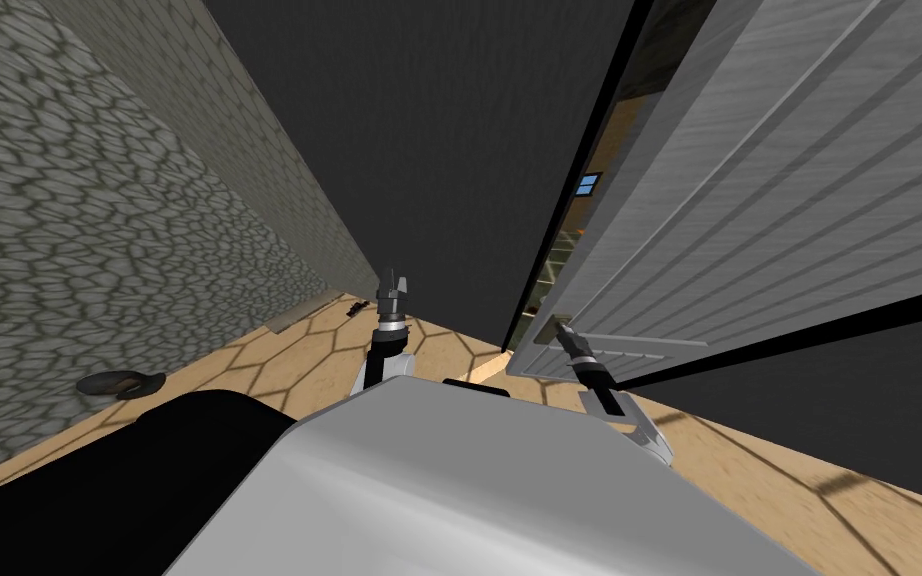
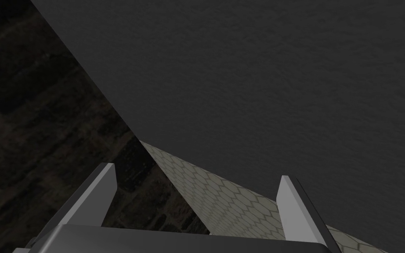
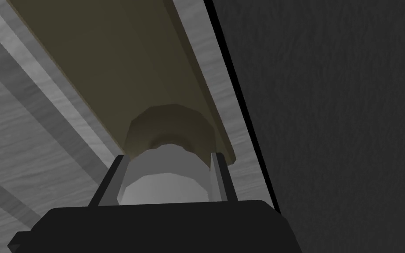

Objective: Pull the door open

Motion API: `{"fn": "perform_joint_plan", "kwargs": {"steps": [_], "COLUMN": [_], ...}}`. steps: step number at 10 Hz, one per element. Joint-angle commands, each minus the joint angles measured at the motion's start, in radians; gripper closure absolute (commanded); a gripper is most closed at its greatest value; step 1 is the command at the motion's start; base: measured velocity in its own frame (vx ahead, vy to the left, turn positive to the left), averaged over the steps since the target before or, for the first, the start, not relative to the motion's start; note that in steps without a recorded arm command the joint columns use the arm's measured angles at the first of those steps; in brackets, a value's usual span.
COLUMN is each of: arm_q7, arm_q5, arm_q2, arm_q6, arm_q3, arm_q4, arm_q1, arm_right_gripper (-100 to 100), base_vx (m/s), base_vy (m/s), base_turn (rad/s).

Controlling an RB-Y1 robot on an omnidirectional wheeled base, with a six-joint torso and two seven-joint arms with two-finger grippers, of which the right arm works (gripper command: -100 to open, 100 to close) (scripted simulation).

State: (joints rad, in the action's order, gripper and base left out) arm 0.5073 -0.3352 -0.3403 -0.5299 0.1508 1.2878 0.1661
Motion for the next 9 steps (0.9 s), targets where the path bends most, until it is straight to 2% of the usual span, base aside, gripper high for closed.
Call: {"fn": "perform_joint_plan", "kwargs": {"steps": [1, 3, 4, 6, 7, 8, 9], "arm_q7": [-0.034, -0.096, -0.106, -0.169, -0.185, -0.219, -0.224], "arm_q5": [0.017, 0.070, 0.070, 0.131, 0.131, 0.161, 0.161], "arm_q2": [0.002, 0.000, 0.000, -0.001, -0.001, -0.002, -0.002], "arm_q6": [-0.001, 0.004, 0.004, 0.011, 0.011, 0.014, 0.014], "arm_q3": [-0.006, -0.019, -0.019, -0.034, -0.034, -0.042, -0.042], "arm_q4": [0.002, 0.004, 0.004, 0.006, 0.006, 0.007, 0.007], "arm_q1": [-0.003, -0.006, -0.006, -0.010, -0.010, -0.013, -0.013], "arm_right_gripper": [100, 100, 100, 100, 100, 100, 100], "base_vx": [-0.049, -0.057, -0.050, -0.063, -0.049, -0.054, -0.051], "base_vy": [-0.038, -0.035, -0.027, -0.035, -0.035, -0.041, -0.026], "base_turn": [0.041, 0.069, 0.038, 0.069, 0.060, 0.065, 0.032]}}
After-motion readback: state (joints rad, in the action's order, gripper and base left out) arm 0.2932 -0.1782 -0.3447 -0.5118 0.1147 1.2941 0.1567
